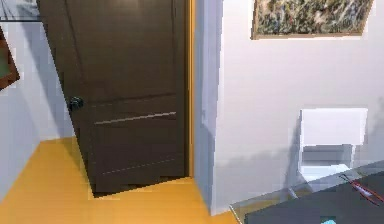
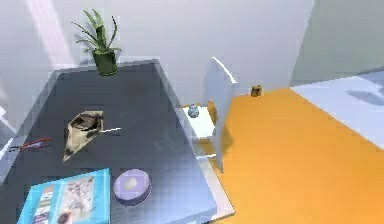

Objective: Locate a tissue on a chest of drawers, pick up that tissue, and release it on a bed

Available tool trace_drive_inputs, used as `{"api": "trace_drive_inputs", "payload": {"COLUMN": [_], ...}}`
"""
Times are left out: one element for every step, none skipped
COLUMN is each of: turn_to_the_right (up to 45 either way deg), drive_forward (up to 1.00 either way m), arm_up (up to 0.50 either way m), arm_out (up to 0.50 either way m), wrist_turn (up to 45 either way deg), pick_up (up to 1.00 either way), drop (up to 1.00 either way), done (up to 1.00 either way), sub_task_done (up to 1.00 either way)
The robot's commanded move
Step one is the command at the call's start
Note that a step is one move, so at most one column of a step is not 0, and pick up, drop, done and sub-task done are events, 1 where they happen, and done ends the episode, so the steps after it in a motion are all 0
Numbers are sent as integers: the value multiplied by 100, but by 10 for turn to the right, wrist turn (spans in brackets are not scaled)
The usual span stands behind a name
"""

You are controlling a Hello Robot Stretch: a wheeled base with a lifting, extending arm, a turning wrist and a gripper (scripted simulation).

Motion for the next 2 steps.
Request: {"api": "trace_drive_inputs", "payload": {"turn_to_the_right": [0, -450], "drive_forward": [45, 0], "arm_up": [0, 0], "arm_out": [0, 0], "wrist_turn": [0, 0], "pick_up": [0, 0], "drop": [0, 0], "done": [0, 0], "sub_task_done": [0, 0]}}
